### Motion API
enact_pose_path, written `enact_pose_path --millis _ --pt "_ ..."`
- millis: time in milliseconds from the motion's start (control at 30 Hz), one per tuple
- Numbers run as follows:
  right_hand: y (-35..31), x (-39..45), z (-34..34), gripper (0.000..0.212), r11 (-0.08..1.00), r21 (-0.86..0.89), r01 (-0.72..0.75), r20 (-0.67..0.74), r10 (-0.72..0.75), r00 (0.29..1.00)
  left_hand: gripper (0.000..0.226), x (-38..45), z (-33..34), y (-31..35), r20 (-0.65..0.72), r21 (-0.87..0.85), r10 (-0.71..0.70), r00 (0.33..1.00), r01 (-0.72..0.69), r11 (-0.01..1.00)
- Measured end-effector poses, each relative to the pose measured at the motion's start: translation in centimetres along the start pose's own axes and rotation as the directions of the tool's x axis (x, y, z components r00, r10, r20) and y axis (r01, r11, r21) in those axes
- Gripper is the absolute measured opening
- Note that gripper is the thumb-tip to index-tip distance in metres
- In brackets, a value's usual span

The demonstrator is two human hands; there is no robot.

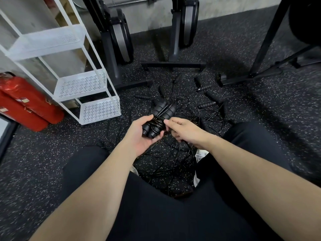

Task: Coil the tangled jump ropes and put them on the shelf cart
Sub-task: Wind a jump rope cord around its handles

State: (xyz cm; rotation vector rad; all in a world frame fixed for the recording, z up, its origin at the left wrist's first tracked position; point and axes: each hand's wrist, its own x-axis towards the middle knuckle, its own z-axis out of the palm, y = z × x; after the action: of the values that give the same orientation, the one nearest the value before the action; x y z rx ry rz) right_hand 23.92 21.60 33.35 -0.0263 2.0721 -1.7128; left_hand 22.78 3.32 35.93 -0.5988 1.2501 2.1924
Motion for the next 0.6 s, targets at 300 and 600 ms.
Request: enact_pose_path --millis 300,600 --pt "0.2 -0.3 0.4 0.041 0.987 -0.158 0.013 -0.058 -0.023 0.998 0.025 0.1 0.0 -0.1 -0.049 0.083 0.023 0.999 -0.019 0.996" --pt "-0.1 -0.6 -0.2 0.030 0.986 -0.156 0.061 0.009 -0.060 0.998 0.018 -0.3 -0.7 1.2 -0.060 -0.070 0.070 0.996 -0.075 0.995"
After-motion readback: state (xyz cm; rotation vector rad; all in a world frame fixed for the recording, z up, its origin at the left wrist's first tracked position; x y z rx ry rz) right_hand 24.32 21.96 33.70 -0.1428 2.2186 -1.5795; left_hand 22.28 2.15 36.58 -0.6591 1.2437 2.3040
